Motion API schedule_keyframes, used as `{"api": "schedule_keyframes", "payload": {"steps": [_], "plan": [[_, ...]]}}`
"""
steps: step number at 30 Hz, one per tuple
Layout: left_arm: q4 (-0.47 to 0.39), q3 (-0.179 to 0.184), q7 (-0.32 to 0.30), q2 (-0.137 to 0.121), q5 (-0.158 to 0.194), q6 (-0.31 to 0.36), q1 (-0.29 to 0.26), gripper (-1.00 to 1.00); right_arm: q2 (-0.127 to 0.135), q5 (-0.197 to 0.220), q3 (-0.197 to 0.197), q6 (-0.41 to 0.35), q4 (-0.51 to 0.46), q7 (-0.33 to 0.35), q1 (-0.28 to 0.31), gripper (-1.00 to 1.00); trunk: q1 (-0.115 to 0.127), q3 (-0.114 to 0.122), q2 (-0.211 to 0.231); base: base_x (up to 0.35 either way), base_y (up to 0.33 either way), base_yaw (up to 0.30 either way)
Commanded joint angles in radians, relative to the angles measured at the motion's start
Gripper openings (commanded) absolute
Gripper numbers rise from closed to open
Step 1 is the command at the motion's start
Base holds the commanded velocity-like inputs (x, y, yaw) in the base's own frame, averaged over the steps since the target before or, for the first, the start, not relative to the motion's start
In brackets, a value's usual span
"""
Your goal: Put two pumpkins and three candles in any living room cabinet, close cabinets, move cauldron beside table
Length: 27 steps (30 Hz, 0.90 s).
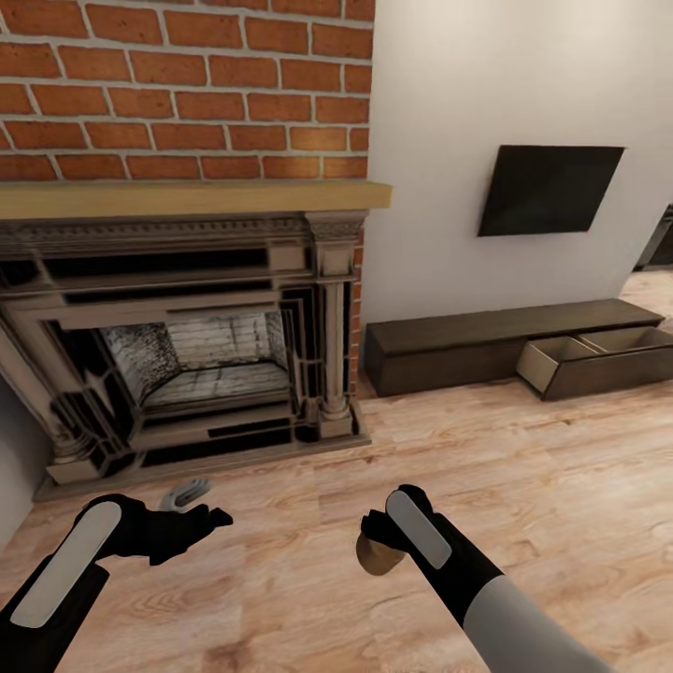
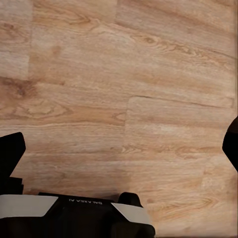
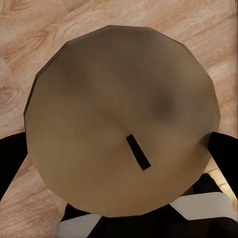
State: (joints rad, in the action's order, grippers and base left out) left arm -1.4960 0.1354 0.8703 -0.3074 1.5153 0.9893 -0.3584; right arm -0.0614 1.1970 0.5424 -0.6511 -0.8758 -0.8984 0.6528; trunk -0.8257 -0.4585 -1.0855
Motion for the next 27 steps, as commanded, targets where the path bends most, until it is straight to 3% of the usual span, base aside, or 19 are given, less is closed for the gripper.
{"api": "schedule_keyframes", "payload": {"steps": [1,27], "plan": [[-0.002,0.001,0.010,-0.001,0.010,0.000,-0.001,1.00,0.000,0.006,0.002,-0.002,0.000,-0.007,0.002,-1.00,0.004,0.002,0.006,0.000,0.000,-0.273],[-0.001,0.001,0.010,-0.002,0.010,0.000,-0.001,1.00,0.002,0.006,0.002,-0.001,0.000,-0.007,0.002,-1.00,0.104,0.084,0.188,0.000,0.000,-0.273]]}}
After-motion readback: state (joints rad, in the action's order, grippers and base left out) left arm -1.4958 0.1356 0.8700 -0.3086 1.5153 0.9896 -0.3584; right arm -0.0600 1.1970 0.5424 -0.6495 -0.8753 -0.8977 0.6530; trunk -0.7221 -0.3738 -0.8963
